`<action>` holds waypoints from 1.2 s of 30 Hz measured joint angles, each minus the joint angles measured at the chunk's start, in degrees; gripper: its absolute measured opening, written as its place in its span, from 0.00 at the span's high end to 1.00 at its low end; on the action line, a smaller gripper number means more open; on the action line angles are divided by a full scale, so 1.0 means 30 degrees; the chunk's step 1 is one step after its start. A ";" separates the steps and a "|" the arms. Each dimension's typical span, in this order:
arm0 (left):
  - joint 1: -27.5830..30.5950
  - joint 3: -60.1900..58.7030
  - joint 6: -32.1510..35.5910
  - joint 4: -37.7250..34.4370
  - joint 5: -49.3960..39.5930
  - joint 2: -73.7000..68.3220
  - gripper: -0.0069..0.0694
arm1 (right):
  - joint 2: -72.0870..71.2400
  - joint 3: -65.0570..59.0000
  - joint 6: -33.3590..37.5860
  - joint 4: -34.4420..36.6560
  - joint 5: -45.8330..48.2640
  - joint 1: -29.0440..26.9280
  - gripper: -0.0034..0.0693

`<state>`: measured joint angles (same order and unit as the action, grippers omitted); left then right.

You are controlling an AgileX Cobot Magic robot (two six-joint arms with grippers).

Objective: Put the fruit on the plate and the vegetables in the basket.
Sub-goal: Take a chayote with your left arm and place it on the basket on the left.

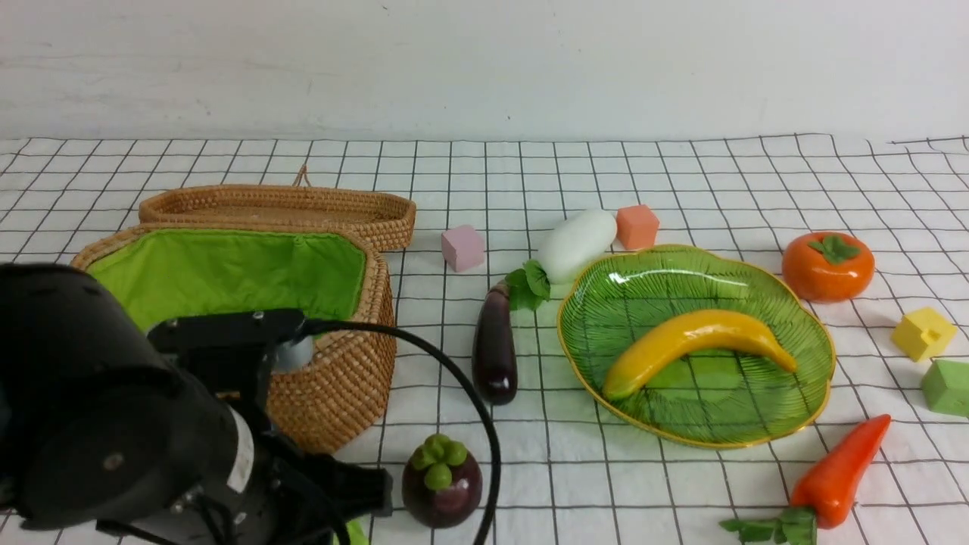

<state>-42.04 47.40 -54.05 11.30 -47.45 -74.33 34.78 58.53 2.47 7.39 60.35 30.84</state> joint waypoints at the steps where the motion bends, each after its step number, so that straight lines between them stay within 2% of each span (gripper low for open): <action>1: 0.0000 -0.0139 -0.1155 0.0454 0.0308 -0.0432 0.30 | 0.0026 0.0000 0.0138 0.0223 -0.0031 0.0000 0.65; 3: 0.0000 -0.0258 -0.3301 0.1632 0.0822 -0.1387 0.17 | 0.0024 0.0000 0.0463 0.0695 -0.0119 0.0000 0.65; 7: 0.0000 -0.0298 -0.6410 0.4589 0.1573 -0.3193 0.05 | 0.0024 0.0000 0.1036 0.1497 -0.0035 0.0056 0.65; 10: 0.0000 -0.0298 -0.8360 0.6722 0.2213 -0.4466 0.05 | 0.0024 0.0000 0.1426 0.1955 0.0237 0.0064 0.65; 12: 0.0000 -0.0298 -0.8869 0.7095 0.2577 -0.4945 0.07 | 0.0024 0.0000 0.1481 0.2038 0.0308 0.0079 0.65; 13: 0.0000 -0.0298 -0.9207 0.7402 0.3015 -0.5591 0.11 | 0.0024 0.0000 0.1530 0.2129 0.0444 0.0079 0.65; 14: 0.0000 -0.0298 -0.9254 0.7433 0.3106 -0.5655 0.12 | 0.0024 0.0000 0.1530 0.2129 0.0442 0.0079 0.65; 16: 0.0000 -0.0298 -0.9361 0.7508 0.3235 -0.6323 0.22 | 0.0024 0.0000 0.1530 0.2129 0.0483 0.0079 0.65; 17: 0.0000 -0.0298 -0.9388 0.7508 0.3235 -0.6403 0.23 | 0.0024 0.0000 0.1530 0.2129 0.0483 0.0079 0.65; 18: 0.0000 -0.0275 -0.9461 0.7508 0.3170 -0.6553 0.30 | 0.0024 0.0000 0.1544 0.2129 0.0483 0.0079 0.65; 19: 0.0000 -0.0261 -0.9461 0.7508 0.3106 -0.6592 0.31 | 0.0024 0.0000 0.1566 0.2129 0.0483 0.0079 0.65; 25: -0.0018 -0.0178 -0.9461 0.7526 0.2175 -0.6665 0.33 | 0.0024 0.0000 0.1603 0.2197 0.0483 0.0079 0.65; 31: -0.0447 -0.0320 -0.9184 0.7067 -0.0640 -0.5322 0.34 | 0.0024 0.0000 0.1603 0.2277 0.0528 0.0079 0.65; 34: -0.1779 -0.0320 -0.7959 0.6478 -0.1741 -0.2955 0.34 | 0.0029 0.0000 0.1603 0.2409 0.0547 0.0079 0.65; 36: -0.3208 -0.0167 -0.5601 0.6086 -0.1916 -0.1053 0.34 | 0.0029 0.0000 0.1603 0.2409 0.0547 0.0079 0.64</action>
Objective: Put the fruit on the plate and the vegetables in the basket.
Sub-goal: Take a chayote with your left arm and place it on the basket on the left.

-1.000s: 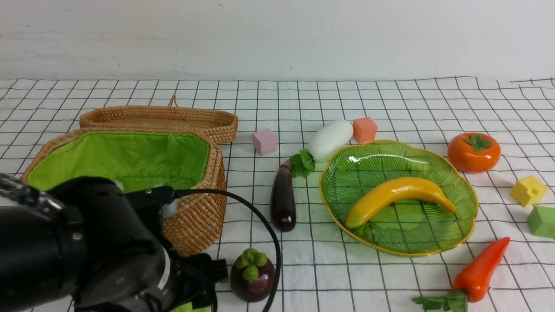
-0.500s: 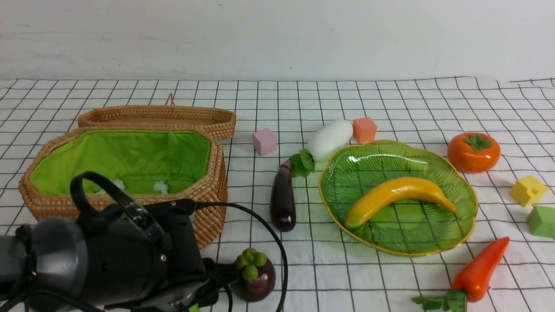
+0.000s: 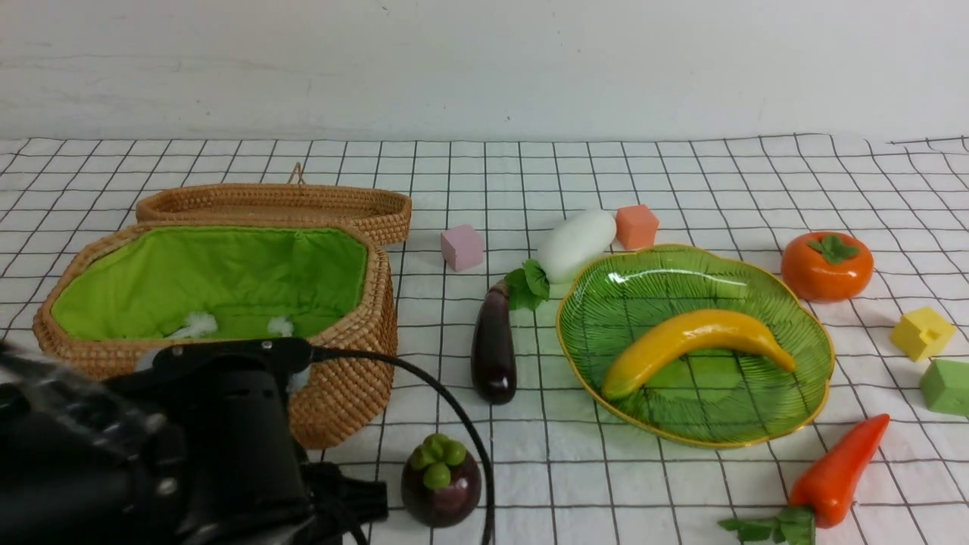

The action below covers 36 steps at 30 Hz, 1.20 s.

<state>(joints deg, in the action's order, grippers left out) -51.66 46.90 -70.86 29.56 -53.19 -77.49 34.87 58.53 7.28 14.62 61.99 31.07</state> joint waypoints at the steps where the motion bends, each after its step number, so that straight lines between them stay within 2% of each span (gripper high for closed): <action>1: -0.0465 0.0140 0.1634 -0.0042 0.0239 0.0564 0.34 | 0.0000 0.0000 0.0000 0.0017 -0.0021 0.0000 0.64; 2: -0.0875 0.0257 0.2743 -0.0143 0.0460 0.1057 0.34 | 0.0000 0.0000 0.0000 0.0018 -0.0047 0.0000 0.64; 6: -0.1442 0.2125 0.9813 -0.1232 0.2941 0.1996 0.34 | 0.0022 0.0000 -0.0576 -0.0321 -0.0475 0.0000 0.64; 9: -0.0771 0.4887 1.5175 -0.2254 0.4117 0.1041 0.34 | 0.0022 0.0039 -0.2586 -0.1825 -0.0794 0.0000 0.64; 10: -0.0709 0.5073 1.5508 -0.2384 0.4119 0.0931 0.34 | 0.0022 0.0062 -0.2696 -0.1927 -0.0793 0.0000 0.64; 11: -0.0391 0.5834 1.6820 -0.2682 0.4142 0.0314 0.34 | 0.0022 0.0146 -0.3193 -0.2427 -0.0764 0.0000 0.64; 12: 0.0151 0.7292 1.9274 -0.3487 0.4122 -0.0877 0.34 | 0.0022 0.0358 -0.3623 -0.2998 -0.0571 0.0000 0.64; 13: 0.0280 0.7646 1.9847 -0.3731 0.4084 -0.1192 0.34 | 0.0022 0.0429 -0.3702 -0.3101 -0.0492 0.0000 0.64; 14: 0.0698 0.8806 2.1948 -0.4653 0.3901 -0.2339 0.34 | 0.0022 0.0741 -0.3859 -0.3404 -0.0059 0.0000 0.64; 15: 0.0989 0.9567 2.3026 -0.5263 0.3667 -0.3132 0.34 | 0.0022 0.0902 -0.3918 -0.3484 0.0208 0.0000 0.64; 19: 0.2433 1.2228 2.4565 -0.6764 0.1557 -0.5327 0.34 | 0.0022 0.1373 -0.4086 -0.3525 0.0943 0.0000 0.64; 24: 0.4571 1.3332 2.5640 -0.6238 -0.2281 -0.4896 0.34 | 0.0022 0.1371 -0.4086 -0.3525 0.1157 0.0000 0.64; 26: 0.5809 1.3183 2.7111 -0.5825 -0.4363 -0.4322 0.34 | 0.0022 0.1376 -0.4086 -0.3525 0.1157 0.0000 0.63; 27: 0.7107 1.2793 2.8254 -0.5642 -0.5201 -0.3792 0.34 | 0.0022 0.1376 -0.4086 -0.3525 0.1157 0.0000 0.63; 28: 0.7286 1.2658 2.8576 -0.5617 -0.5338 -0.3728 0.34 | 0.0022 0.1376 -0.4086 -0.3525 0.1157 0.0000 0.63; 29: 0.8978 1.2083 3.0113 -0.5561 -0.5596 -0.3276 0.34 | 0.0022 0.1376 -0.4086 -0.3525 0.1157 0.0000 0.63; 30: 0.9178 1.1944 3.0294 -0.5546 -0.5596 -0.3247 0.34 | 0.0022 0.1376 -0.4086 -0.3525 0.1157 0.0000 0.63; 31: 1.0160 1.1689 3.1005 -0.5518 -0.5451 -0.3121 0.34 | 0.0022 0.1376 -0.4086 -0.3525 0.1157 0.0000 0.63; 33: 1.2333 1.1128 3.3021 -0.5708 -0.4314 -0.3166 0.34 | 0.0022 0.1376 -0.4068 -0.3525 0.1157 0.0000 0.63; 36: 1.4220 1.1032 3.4280 -0.6818 -0.2308 -0.3586 0.34 | 0.0022 0.1376 -0.4028 -0.3525 0.1140 0.0000 0.63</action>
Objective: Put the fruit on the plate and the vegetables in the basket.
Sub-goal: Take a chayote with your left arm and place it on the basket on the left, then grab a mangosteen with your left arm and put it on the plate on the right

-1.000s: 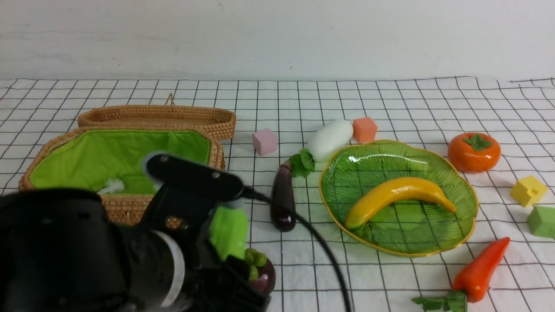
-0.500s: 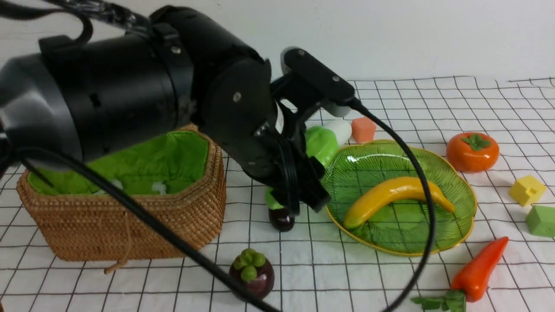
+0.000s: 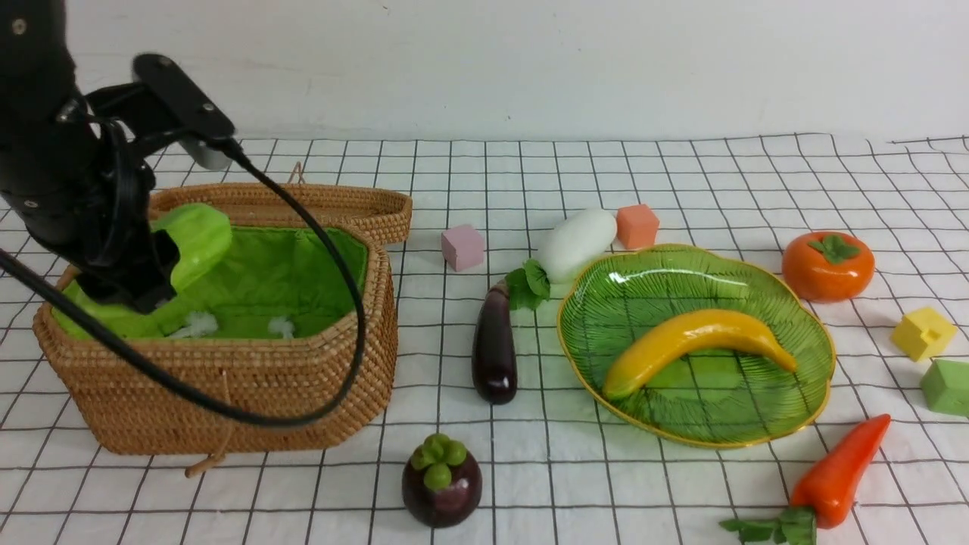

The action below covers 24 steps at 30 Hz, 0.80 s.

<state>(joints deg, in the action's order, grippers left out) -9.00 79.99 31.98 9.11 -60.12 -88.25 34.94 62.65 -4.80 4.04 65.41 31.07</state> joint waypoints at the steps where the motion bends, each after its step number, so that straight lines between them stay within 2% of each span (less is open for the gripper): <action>1: 0.0373 0.0000 0.0222 -0.0230 0.0503 -0.0188 0.34 | 0.0000 0.0000 0.0000 0.0000 0.0000 0.0000 0.63; 6: 0.0958 -0.0019 0.1178 0.0205 0.1932 -0.0978 0.34 | 0.0000 0.0000 0.0000 -0.0019 0.0019 0.0000 0.63; 8: 0.0977 -0.0019 0.1249 0.0391 0.1932 -0.1088 0.30 | 0.0000 0.0000 0.0000 -0.0019 0.0019 0.0000 0.63; 12: 0.0977 -0.0034 0.1344 0.0458 0.1947 -0.1071 0.11 | 0.0000 0.0000 0.0000 -0.0019 0.0019 0.0000 0.63; 14: 0.0977 -0.0034 0.1344 0.0458 0.1947 -0.1071 0.06 | 0.0000 0.0000 0.0000 -0.0019 0.0019 0.0000 0.63; 16: 0.0959 -0.0034 0.1251 0.0325 0.1947 -0.1071 0.05 | 0.0000 0.0000 0.0000 -0.0019 0.0019 0.0000 0.63; 19: 0.0405 -0.0034 -0.1499 -0.1440 0.1930 -0.0926 0.16 | 0.0000 0.0000 0.0000 -0.0019 0.0019 0.0000 0.63; 21: -0.0656 -0.0055 -0.3749 -0.2722 0.1884 -0.0716 0.32 | 0.0000 0.0000 0.0000 -0.0019 0.0019 0.0000 0.63; 23: -0.2766 -0.0055 -0.6671 -0.3533 0.1534 -0.0455 0.56 | 0.0000 0.0000 0.0000 -0.0019 0.0151 0.0000 0.63; 24: -0.2995 -0.0055 -0.6973 -0.3579 0.1380 -0.0433 0.61 | 0.0000 0.0000 0.0000 -0.0019 0.0209 0.0000 0.63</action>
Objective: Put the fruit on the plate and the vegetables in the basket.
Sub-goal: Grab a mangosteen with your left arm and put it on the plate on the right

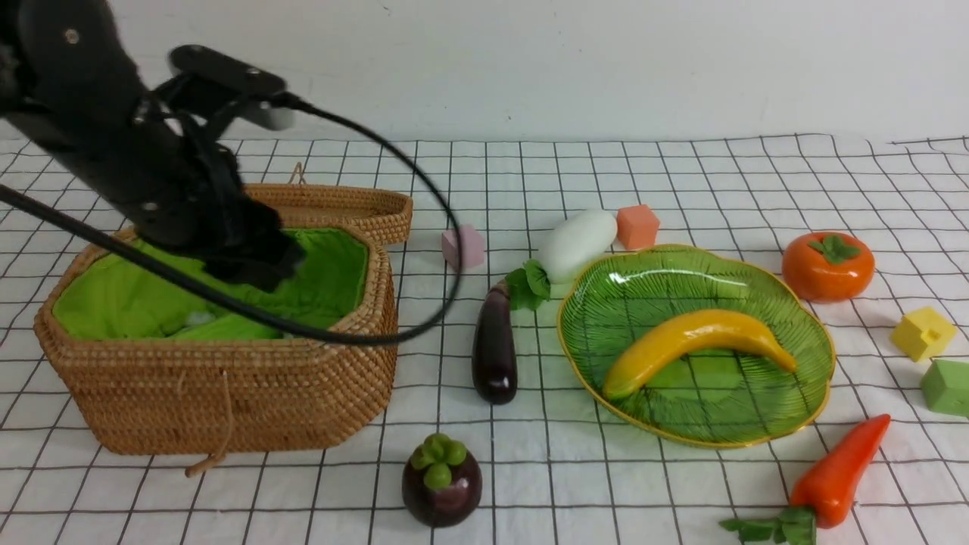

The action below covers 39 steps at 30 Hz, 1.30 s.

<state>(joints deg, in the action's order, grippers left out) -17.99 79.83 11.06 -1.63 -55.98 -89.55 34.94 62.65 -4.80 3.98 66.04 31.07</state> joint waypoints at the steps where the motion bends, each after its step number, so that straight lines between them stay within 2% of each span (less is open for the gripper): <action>1: -0.1645 0.0000 -0.2218 -0.0280 -0.0843 0.0062 0.78 | 0.0000 0.0000 0.0000 0.0000 0.0322 0.0000 0.63; 2: -0.2845 0.0000 -0.3450 -0.0367 -0.1454 0.0062 0.85 | 0.0000 0.0000 0.0000 0.0000 0.0547 0.0000 0.63; 4: -0.4960 0.0000 -0.5544 -0.0476 -0.2982 -0.0150 0.93 | 0.0000 0.0000 0.0000 0.0000 0.1156 0.0000 0.63; 5: -0.6421 0.0000 -0.6051 -0.0479 -0.3677 -0.0477 0.92 | 0.0000 0.0000 0.0000 0.0000 0.1682 0.0000 0.63; 6: -0.6608 0.0000 -0.6074 -0.0444 -0.3677 -0.0530 0.92 | 0.0000 0.0000 0.0000 0.0000 0.1742 0.0000 0.63; 8: -0.8543 0.0000 -0.5374 -0.0094 -0.4025 -0.1445 0.87 | 0.0000 0.0000 0.0232 0.0000 0.2127 0.0000 0.63; 10: -0.9255 0.0000 -0.3688 0.0275 -0.4039 -0.2085 0.77 | 0.0000 0.0000 0.0503 0.0000 0.2127 0.0000 0.63; 13: -0.9646 0.0000 -0.0259 0.0878 -0.3968 -0.3234 0.55 | -0.0359 -0.0365 0.0831 0.0019 0.2127 0.0000 0.63; 14: -0.9646 0.0000 -0.0050 0.0966 -0.3946 -0.3359 0.52 | -0.0394 -0.0412 0.0828 0.0019 0.2127 0.0000 0.63; 15: -0.9544 0.0000 0.1356 0.1370 -0.3758 -0.3710 0.40 | -0.0727 -0.0888 0.0863 0.0036 0.2127 0.0000 0.63; 16: -0.9439 0.0000 0.1982 0.1648 -0.3518 -0.3888 0.32 | -0.0966 -0.1116 0.0863 0.0037 0.2127 0.0000 0.63; 20: -0.9127 0.0000 0.3021 0.2880 -0.1944 -0.4210 0.12 | -0.1939 -0.2144 0.0863 0.0339 0.2127 0.0000 0.64; 22: -0.9087 0.0000 0.3291 0.3405 -0.1034 -0.4267 0.08 | -0.2321 -0.2401 0.0863 0.0645 0.2127 0.0000 0.64; 30: -0.9049 0.0000 0.5276 0.3744 -0.0606 -0.5598 0.09 | -0.3057 -0.2491 0.0863 0.1439 0.2124 0.0000 0.64; 39: -0.8405 0.0000 0.5141 0.5045 -0.0005 -0.6958 0.13 | -0.3188 -0.2491 0.0863 0.2174 0.2124 0.0000 0.64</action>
<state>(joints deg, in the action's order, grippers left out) -43.20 79.83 26.49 13.51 -55.99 -110.43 25.37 55.18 -2.22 10.51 72.41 31.07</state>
